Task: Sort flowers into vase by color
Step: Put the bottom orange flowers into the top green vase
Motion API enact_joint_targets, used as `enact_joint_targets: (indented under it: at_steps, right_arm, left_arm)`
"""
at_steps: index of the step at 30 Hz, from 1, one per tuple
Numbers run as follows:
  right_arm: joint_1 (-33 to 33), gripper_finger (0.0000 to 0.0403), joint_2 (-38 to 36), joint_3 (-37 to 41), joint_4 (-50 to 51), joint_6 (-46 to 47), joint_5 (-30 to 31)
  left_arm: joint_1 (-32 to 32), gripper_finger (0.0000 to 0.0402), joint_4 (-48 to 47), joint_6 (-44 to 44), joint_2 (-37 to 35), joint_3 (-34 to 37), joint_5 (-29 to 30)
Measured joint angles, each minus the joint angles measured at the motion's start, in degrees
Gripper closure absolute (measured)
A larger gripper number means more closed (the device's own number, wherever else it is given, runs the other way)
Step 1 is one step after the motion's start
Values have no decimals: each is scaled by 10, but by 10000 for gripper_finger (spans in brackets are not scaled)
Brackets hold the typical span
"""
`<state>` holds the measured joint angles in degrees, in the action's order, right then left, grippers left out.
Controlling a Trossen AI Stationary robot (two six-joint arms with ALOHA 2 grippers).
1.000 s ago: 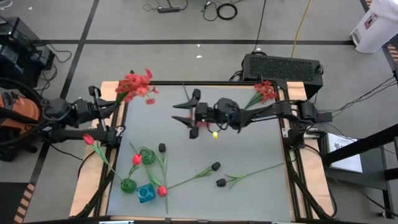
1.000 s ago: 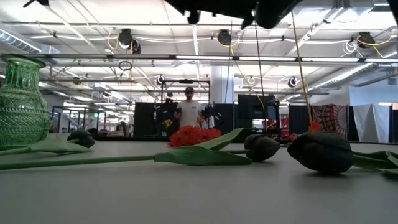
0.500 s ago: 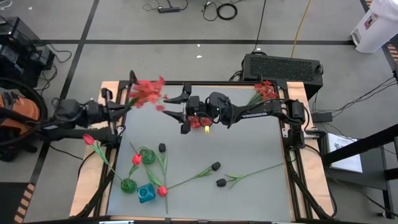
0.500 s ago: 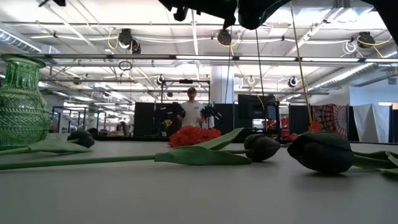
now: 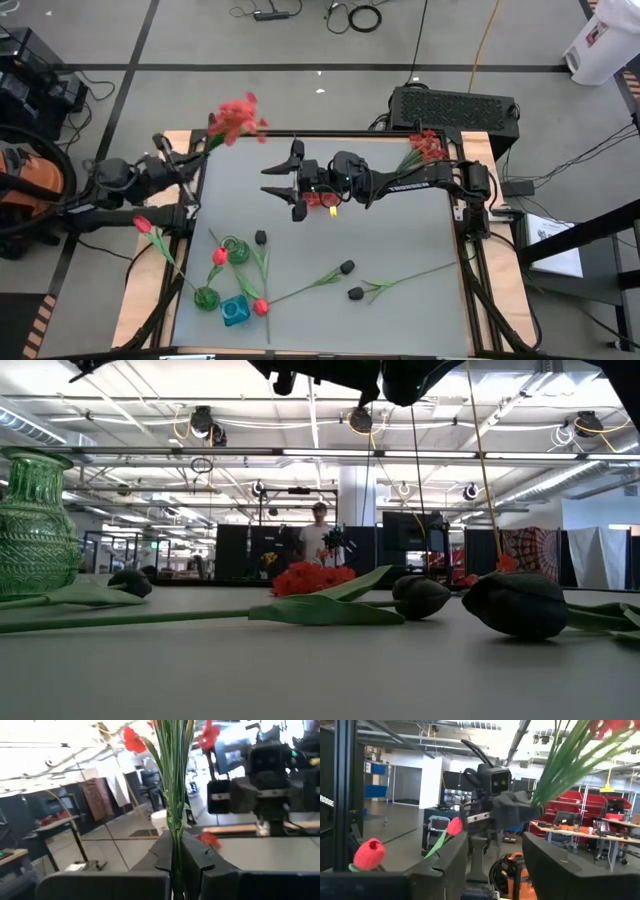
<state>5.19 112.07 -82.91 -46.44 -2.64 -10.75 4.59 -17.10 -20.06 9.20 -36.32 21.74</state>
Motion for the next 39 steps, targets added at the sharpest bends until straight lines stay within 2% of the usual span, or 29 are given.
enact_joint_targets:
  at_steps: [3, 8, 12, 27, 39]
  right_arm:
    - [0, 222, 0, 0, -6, -1, 0]
    - [1, 222, 0, 0, -25, -1, 0]
    - [1, 222, 0, 0, -36, -1, -1]
    - [1, 222, 0, 1, -26, -5, -1]
    - [0, 222, -22, 2, -39, -30, -1]
  left_arm:
    - [7, 384, -5, 5, -20, 0, -10]
    - [6, 384, -22, 41, -18, 0, -104]
    - [6, 384, -20, 47, 10, 0, -120]
    - [6, 384, 132, 62, 173, 0, -242]
    - [7, 384, 171, 78, 208, 0, -286]
